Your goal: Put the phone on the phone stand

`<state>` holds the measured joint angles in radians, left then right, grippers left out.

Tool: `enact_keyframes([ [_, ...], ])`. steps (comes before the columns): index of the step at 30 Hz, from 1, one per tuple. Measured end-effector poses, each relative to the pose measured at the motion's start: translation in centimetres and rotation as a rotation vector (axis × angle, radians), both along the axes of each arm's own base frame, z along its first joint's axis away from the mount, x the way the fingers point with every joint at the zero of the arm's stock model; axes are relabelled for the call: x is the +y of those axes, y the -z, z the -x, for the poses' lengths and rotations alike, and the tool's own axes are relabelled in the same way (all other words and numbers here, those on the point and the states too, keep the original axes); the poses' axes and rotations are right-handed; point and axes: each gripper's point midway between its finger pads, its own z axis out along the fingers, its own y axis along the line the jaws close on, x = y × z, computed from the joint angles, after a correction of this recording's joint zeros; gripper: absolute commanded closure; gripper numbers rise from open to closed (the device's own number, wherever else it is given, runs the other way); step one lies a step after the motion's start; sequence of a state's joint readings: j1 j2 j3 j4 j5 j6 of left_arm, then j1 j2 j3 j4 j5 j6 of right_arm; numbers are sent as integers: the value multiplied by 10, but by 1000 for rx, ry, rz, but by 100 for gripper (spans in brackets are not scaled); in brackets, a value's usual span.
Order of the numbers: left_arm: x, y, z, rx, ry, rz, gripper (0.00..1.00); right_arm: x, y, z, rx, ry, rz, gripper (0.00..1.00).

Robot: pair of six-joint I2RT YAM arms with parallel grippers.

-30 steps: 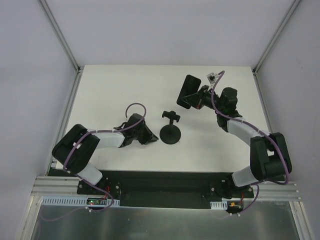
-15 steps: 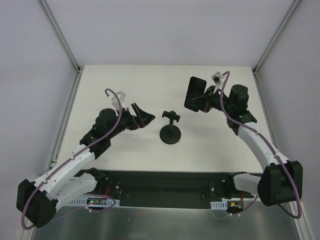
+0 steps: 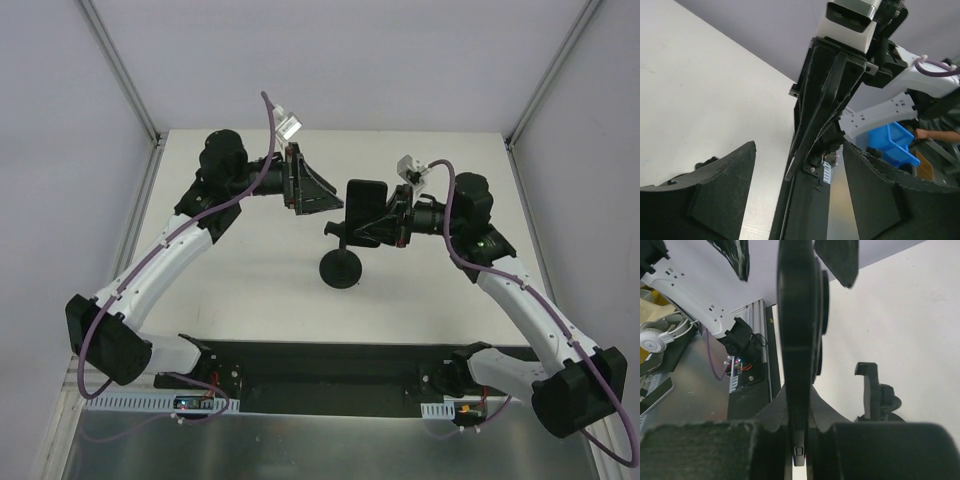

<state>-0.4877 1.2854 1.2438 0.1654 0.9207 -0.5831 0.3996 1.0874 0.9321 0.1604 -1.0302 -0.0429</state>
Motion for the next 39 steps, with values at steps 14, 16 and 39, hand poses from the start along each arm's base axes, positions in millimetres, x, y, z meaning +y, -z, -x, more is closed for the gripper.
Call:
enact_keyframes([
  [14, -33, -9, 35, -47, 249, -2, 67, 17, 1, 24, -6, -150, 2, 100],
  [16, -35, -9, 35, -45, 257, -1, 67, 18, 2, 25, -3, -156, 5, 100],
  [39, -46, -14, 29, -116, 209, -13, 100, 20, 3, 32, 36, -173, 30, 44],
])
